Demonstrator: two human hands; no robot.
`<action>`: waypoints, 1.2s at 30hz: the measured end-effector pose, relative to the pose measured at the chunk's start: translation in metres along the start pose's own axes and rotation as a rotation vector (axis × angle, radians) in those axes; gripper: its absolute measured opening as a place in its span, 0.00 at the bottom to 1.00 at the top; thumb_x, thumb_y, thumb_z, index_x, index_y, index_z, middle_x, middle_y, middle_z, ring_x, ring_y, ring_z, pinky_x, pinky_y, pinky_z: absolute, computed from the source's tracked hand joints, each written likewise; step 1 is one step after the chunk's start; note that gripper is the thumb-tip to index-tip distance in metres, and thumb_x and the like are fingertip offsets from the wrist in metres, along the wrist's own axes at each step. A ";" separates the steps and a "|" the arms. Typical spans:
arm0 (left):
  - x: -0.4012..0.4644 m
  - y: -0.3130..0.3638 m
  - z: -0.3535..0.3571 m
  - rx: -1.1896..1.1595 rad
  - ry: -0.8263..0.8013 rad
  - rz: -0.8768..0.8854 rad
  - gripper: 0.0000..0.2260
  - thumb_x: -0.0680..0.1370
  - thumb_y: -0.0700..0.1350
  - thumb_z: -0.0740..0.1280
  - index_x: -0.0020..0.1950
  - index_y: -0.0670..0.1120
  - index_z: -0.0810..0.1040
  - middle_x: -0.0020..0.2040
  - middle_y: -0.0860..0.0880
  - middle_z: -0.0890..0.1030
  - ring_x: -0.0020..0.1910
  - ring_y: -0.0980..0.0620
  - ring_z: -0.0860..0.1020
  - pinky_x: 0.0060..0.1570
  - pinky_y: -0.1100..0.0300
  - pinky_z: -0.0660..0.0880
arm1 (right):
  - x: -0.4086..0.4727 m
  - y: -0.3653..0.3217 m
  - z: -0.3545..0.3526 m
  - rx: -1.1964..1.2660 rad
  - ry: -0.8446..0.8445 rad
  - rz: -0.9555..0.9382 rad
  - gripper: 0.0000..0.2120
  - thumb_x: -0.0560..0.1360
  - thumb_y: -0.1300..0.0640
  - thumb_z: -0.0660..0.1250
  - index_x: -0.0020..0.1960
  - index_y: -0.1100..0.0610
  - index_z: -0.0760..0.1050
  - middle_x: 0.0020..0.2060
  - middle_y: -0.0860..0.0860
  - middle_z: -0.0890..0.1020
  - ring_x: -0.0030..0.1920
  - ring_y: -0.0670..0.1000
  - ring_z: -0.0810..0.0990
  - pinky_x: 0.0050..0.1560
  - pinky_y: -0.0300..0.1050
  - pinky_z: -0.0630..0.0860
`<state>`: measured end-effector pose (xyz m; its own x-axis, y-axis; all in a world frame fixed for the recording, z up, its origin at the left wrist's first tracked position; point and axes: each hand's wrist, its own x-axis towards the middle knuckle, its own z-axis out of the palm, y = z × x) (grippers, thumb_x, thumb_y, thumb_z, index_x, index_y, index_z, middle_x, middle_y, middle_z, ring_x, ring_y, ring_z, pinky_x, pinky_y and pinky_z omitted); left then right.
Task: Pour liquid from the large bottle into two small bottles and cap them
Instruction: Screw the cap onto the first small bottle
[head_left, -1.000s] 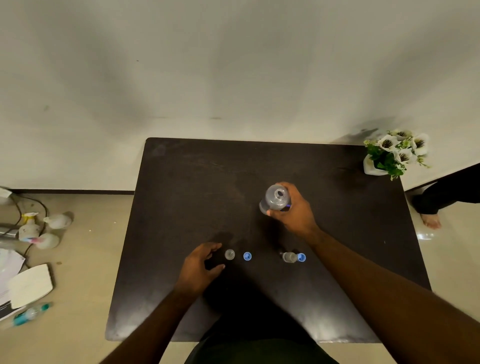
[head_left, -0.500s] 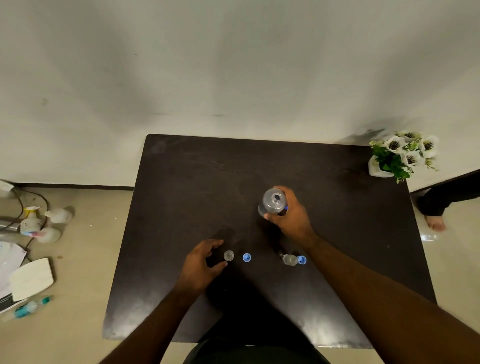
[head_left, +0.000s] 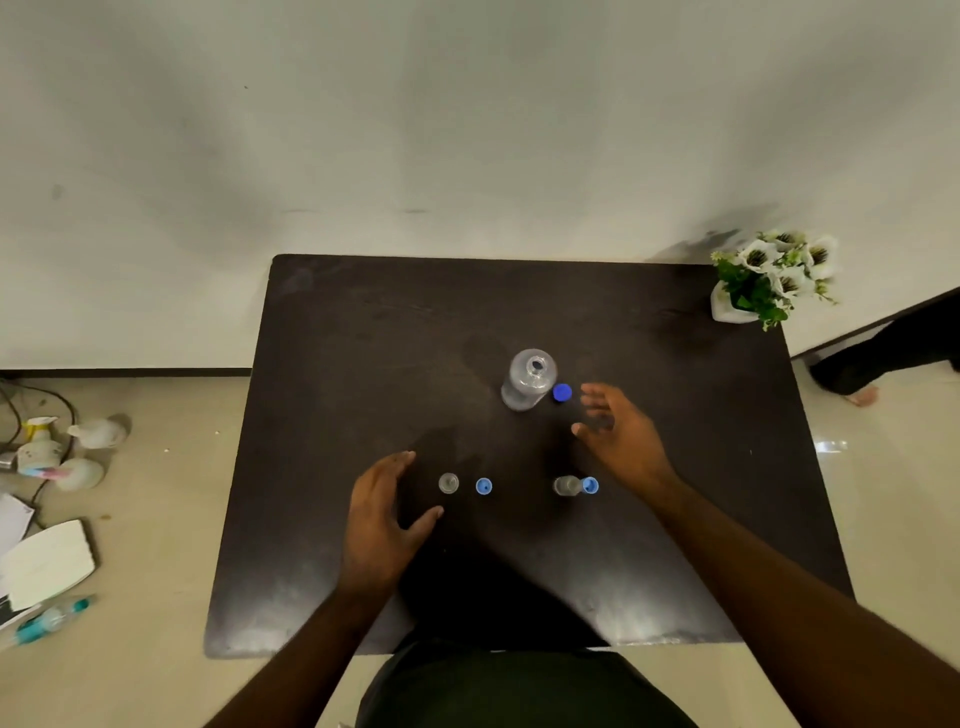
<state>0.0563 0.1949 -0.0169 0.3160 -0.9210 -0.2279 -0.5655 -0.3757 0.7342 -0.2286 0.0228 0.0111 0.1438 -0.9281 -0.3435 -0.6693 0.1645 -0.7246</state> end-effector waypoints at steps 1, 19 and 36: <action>-0.007 0.003 -0.001 0.002 0.024 0.004 0.35 0.70 0.49 0.81 0.74 0.51 0.71 0.72 0.52 0.73 0.72 0.54 0.69 0.68 0.64 0.63 | -0.007 0.005 -0.006 -0.025 0.007 0.001 0.25 0.74 0.61 0.74 0.69 0.53 0.74 0.58 0.46 0.80 0.58 0.47 0.80 0.59 0.40 0.75; -0.011 0.095 0.095 -0.083 -0.218 0.177 0.27 0.71 0.43 0.78 0.69 0.50 0.76 0.65 0.54 0.75 0.58 0.57 0.77 0.61 0.60 0.78 | -0.056 0.071 -0.023 -0.310 -0.174 0.023 0.23 0.73 0.54 0.75 0.66 0.48 0.77 0.60 0.47 0.80 0.49 0.45 0.80 0.52 0.37 0.74; 0.016 0.079 0.166 -0.064 -0.204 0.064 0.24 0.69 0.43 0.79 0.64 0.48 0.79 0.60 0.52 0.79 0.56 0.55 0.80 0.58 0.58 0.79 | -0.029 0.088 0.000 -0.547 -0.264 -0.180 0.18 0.74 0.47 0.72 0.63 0.46 0.75 0.61 0.47 0.76 0.57 0.52 0.80 0.53 0.51 0.79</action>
<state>-0.1095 0.1328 -0.0683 0.1170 -0.9469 -0.2996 -0.5282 -0.3148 0.7886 -0.2916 0.0636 -0.0426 0.4173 -0.8002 -0.4308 -0.8834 -0.2459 -0.3989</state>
